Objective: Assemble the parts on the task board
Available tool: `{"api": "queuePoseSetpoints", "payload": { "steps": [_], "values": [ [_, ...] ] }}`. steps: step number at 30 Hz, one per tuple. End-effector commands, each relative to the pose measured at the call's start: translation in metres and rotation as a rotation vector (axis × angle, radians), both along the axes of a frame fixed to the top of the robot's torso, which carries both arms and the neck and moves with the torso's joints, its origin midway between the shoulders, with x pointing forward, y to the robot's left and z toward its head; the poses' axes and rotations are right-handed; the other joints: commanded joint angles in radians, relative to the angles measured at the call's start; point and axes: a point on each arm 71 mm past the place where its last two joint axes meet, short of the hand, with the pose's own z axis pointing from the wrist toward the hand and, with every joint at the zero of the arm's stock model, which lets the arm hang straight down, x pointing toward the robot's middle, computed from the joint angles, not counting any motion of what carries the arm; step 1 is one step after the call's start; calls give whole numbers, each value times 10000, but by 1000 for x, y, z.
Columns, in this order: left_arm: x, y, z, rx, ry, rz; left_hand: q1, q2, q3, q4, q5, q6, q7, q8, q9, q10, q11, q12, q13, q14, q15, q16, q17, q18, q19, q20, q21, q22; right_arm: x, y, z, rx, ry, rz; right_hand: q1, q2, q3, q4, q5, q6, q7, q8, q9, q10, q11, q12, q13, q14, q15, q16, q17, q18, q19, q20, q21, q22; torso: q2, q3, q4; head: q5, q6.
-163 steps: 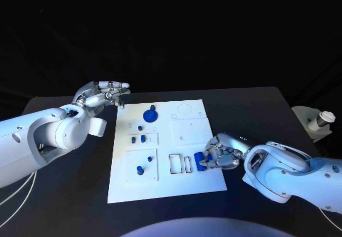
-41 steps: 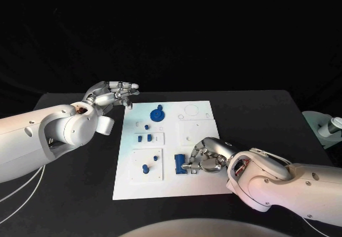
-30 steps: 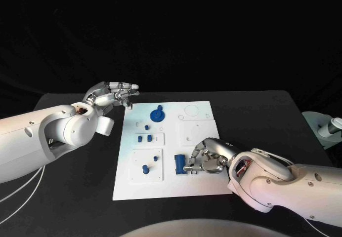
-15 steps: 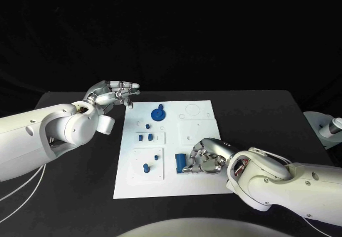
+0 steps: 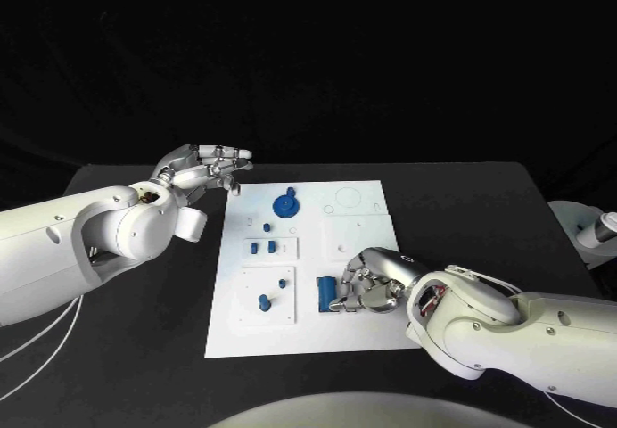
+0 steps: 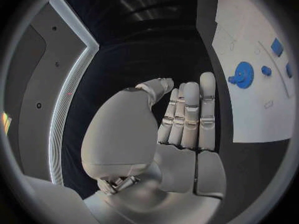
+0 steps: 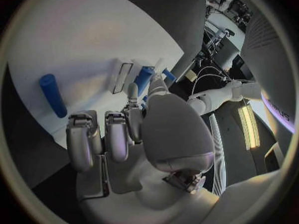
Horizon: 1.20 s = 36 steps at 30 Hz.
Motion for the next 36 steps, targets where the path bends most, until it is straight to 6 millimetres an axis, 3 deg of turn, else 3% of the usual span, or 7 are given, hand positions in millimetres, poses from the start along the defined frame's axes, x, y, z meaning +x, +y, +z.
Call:
{"api": "queuePoseSetpoints", "payload": {
  "steps": [1, 8, 15, 19, 24, 29, 36],
  "values": [
    [-1, -2, 1, -104, -16, -173, -20, 78, 8, 2, 45, -45, 0, -18, -14, -90, -7, 59, 10, -29, 60, 66, -10, 62, 77, 2, 2, 11, 1, -1, 1, -196, -273, -179, 87, 96, 56, 64, 3, 113, -1, 64, -18, 155, -55, 66, 641, 877, -79, 40, 1572, -205, 1021, -79, 91, 2609, 0, 2, -1, 0, 3],
    [-1, -2, 1, -101, -4, -177, -27, 95, 14, 13, 46, -47, 3, -13, -14, -102, -4, 72, 15, -34, 63, 69, -12, 62, 84, 5, 7, 14, 2, -1, 1, -189, -374, -257, 146, 203, 106, 58, -6, 152, -32, 73, -31, 199, -80, 142, 700, 883, -98, 51, 1603, -214, 1035, -94, 133, 2621, -1, 3, 3, -7, 13],
    [-1, -2, 1, -96, 13, -182, -27, 95, 14, 13, 46, -47, 3, -13, -14, -102, -4, 72, 15, -34, 63, 69, -12, 62, 84, 5, 7, 14, 1, -5, 3, 40, -493, -262, 11, 77, -3, 83, -22, 128, -4, 55, -54, 159, -65, 34, 633, 870, -97, 29, 1540, -194, 1004, -104, 42, 2595, -7, 0, -1, -9, 29],
    [-1, -1, 1, -97, 10, -179, -27, 95, 14, 13, 46, -47, 3, -13, -14, -102, -4, 72, 15, -34, 63, 69, -12, 62, 84, 5, 7, 14, 3, -18, 9, 255, -771, -511, 82, 50, 11, 53, 68, -1, 36, -22, -100, 27, -31, -240, 456, 849, -73, -7, 1447, -149, 932, -93, -167, 2535, -13, 4, -3, -55, 53],
    [-1, -1, 0, -93, 15, -179, -27, 95, 14, 13, 46, -47, 3, -13, -14, -102, -4, 72, 15, -34, 63, 69, -12, 62, 84, 5, 7, 14, 9, -47, 22, 452, -886, -1011, 350, 35, 92, 37, 320, -416, 235, -362, -266, -105, 129, -472, 326, 837, 52, -31, 1397, -123, 886, -6, -294, 2499, -23, 0, -19, -172, 91],
    [-1, -2, 0, -87, 32, -191, -19, 115, 27, 14, 50, -47, -1, -2, -13, -117, -6, 93, 22, -38, 65, 74, -15, 63, 90, 8, 14, 18, 9, -74, 27, -47, -594, -1284, 358, 70, 97, 68, 416, -58, 123, -92, -26, -1, 58, -264, 481, 848, 21, -13, 1456, -133, 903, 7, -244, 2514, -20, -7, -25, -342, 127],
    [-1, -3, -1, -77, 71, -233, -5, 121, 37, 5, 53, -46, -4, 4, -12, -124, -8, 104, 26, -41, 62, 76, -17, 64, 93, 8, 18, 20, 4, -97, 26, -737, -447, -1632, 199, 56, 27, 85, 407, -174, 137, -105, 87, 26, 57, -220, 520, 863, 9, 12, 1532, -159, 947, -5, -120, 2549, -12, 8, -26, -482, 158]
  ]
}}
